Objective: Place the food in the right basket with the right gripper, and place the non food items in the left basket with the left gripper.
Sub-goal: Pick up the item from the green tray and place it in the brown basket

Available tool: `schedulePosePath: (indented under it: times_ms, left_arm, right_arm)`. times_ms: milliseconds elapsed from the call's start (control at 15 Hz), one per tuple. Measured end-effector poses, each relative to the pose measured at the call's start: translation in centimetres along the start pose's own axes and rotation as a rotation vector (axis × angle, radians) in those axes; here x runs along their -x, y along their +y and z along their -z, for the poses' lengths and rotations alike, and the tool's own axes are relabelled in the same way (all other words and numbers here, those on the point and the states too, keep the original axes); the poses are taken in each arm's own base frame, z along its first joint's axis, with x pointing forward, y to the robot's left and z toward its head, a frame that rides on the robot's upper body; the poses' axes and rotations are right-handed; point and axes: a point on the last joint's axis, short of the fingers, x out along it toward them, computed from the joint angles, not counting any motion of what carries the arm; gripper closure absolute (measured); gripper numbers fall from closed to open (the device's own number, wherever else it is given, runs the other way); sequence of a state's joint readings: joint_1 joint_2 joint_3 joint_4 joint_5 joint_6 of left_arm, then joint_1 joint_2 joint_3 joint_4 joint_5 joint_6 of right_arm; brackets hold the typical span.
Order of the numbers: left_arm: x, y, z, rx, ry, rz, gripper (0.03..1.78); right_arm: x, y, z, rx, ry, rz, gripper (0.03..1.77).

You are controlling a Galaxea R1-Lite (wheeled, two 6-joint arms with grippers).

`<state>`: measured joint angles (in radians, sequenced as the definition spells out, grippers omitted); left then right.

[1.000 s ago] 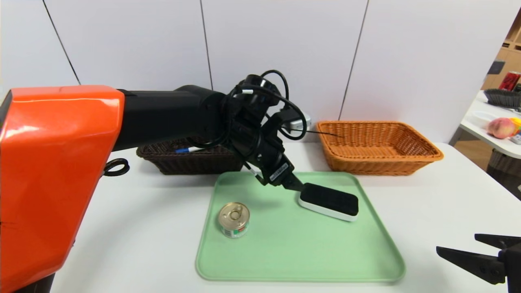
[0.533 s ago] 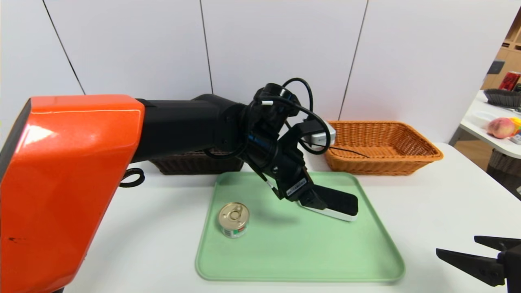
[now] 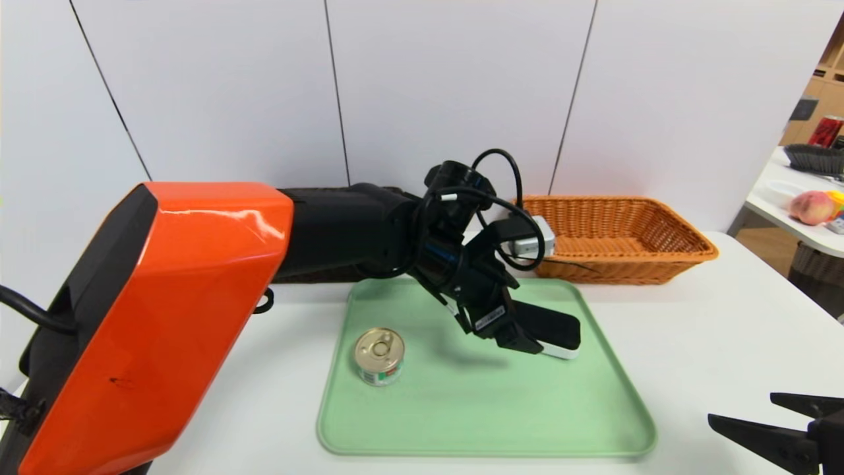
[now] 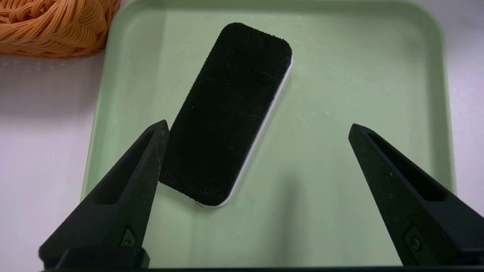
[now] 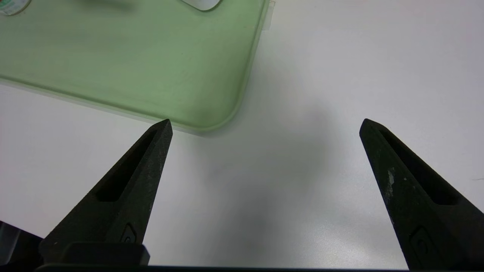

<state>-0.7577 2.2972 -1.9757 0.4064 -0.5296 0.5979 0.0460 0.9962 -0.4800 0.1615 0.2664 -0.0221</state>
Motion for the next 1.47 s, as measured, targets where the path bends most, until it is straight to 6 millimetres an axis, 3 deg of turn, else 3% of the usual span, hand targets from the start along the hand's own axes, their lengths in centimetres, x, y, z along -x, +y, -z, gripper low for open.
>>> schedulePosePath:
  times_ms: [533, 1467]
  left_arm:
    - [-3.1, 1.0, 1.5, -0.035, -0.041, -0.02, 0.12]
    - [-4.8, 1.9, 3.4, 0.053, -0.01, -0.057, 0.12]
  right_arm:
    - [0.2, 0.1, 0.5, 0.0, 0.0, 0.001, 0.09]
    - [0.2, 0.1, 0.9, -0.001, 0.003, -0.001, 0.09]
